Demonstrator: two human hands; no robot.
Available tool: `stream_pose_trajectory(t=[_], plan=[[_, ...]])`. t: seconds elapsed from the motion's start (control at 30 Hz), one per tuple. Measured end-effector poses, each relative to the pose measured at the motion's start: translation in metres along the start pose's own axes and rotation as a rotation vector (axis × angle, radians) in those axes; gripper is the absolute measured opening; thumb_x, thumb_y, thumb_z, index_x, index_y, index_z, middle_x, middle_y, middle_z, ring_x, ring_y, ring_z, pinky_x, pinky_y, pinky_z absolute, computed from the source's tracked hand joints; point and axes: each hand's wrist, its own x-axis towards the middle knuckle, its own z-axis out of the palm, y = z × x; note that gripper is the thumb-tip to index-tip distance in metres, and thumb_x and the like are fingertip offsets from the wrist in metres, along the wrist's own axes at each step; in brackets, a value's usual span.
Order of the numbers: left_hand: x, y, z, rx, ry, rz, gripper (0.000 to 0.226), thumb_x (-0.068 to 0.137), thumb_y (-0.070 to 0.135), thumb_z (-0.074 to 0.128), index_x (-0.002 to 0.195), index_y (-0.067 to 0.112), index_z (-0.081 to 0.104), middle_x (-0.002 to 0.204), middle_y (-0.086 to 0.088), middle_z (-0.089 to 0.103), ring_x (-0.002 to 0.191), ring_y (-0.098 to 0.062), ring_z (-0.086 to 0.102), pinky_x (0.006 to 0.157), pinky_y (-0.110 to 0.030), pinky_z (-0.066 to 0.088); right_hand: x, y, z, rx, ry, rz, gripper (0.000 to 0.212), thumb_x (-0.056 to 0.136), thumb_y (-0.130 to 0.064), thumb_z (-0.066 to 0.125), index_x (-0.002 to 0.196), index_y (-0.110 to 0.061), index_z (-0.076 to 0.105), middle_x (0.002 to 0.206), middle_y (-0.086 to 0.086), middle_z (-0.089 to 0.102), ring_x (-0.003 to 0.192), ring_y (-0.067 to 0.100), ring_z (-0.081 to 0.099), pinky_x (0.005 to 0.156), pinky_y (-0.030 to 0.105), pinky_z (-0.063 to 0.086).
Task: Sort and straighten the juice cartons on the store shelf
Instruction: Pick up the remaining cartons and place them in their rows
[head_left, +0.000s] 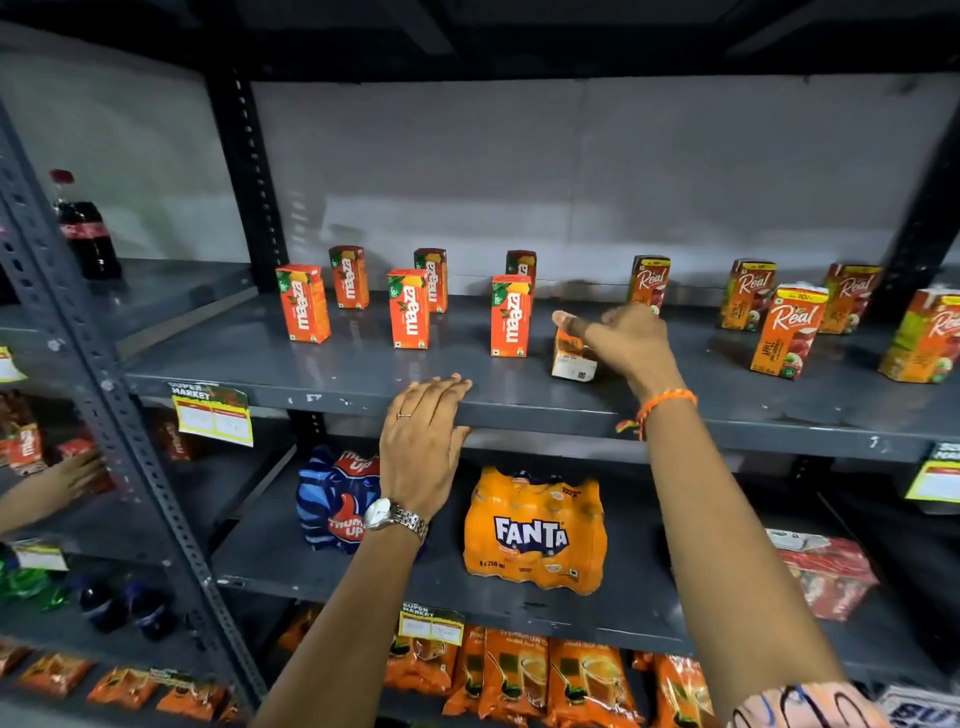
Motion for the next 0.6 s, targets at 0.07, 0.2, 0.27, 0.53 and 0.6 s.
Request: stream_pose_trajectory(t=[0.07,0.2,0.27,0.53,0.6], plan=[[0.0,0.001,0.001,-0.004,-0.004,-0.005,0.055,0.079,0.017,0.072,0.132,0.017,0.058,0.134,0.0,0.062,0.124,-0.021,0.055,0.118,-0.029,0.019,-0.012,0.009,0.003,-0.029,0.052,0.054,0.063,0.072,-0.071,0.065,0.062,-0.01,0.053,0.079,0.017,0.067,0.085,0.035,0.063,0.078,0.039,0.05],[0.0,0.0,0.002,-0.001,-0.009,-0.011,0.055,0.08,0.017,0.071,0.133,0.016,0.058,0.135,0.0,0.062,0.125,-0.021,0.054,0.119,-0.03,0.019,-0.023,0.003,0.012,-0.153,0.112,0.058,0.065,0.077,-0.064,0.067,0.091,-0.001,0.062,0.103,0.019,0.065,0.102,0.035,0.062,0.075,0.035,0.044],[-0.001,0.0,0.002,-0.002,-0.012,-0.016,0.054,0.08,0.017,0.07,0.133,0.016,0.058,0.135,0.0,0.061,0.125,-0.021,0.054,0.119,-0.03,0.02,-0.026,-0.002,0.017,-0.192,0.131,0.036,0.063,0.077,-0.061,0.069,0.097,-0.001,0.063,0.109,0.018,0.067,0.103,0.036,0.064,0.074,0.034,0.046],[0.0,0.0,0.004,-0.008,-0.009,-0.012,0.052,0.082,0.019,0.07,0.132,0.016,0.058,0.135,0.0,0.061,0.125,-0.021,0.054,0.119,-0.032,0.023,-0.029,-0.013,0.023,-0.167,0.061,0.055,0.055,0.068,-0.044,0.078,0.103,-0.004,0.063,0.106,0.015,0.068,0.1,0.035,0.067,0.079,0.036,0.053],[-0.001,0.0,0.004,-0.011,-0.009,-0.01,0.051,0.083,0.018,0.07,0.132,0.016,0.058,0.135,0.0,0.061,0.125,-0.021,0.054,0.119,-0.033,0.024,-0.03,-0.013,0.021,-0.133,0.066,0.059,0.051,0.069,-0.04,0.078,0.101,-0.003,0.063,0.103,0.014,0.069,0.1,0.034,0.066,0.084,0.039,0.055]])
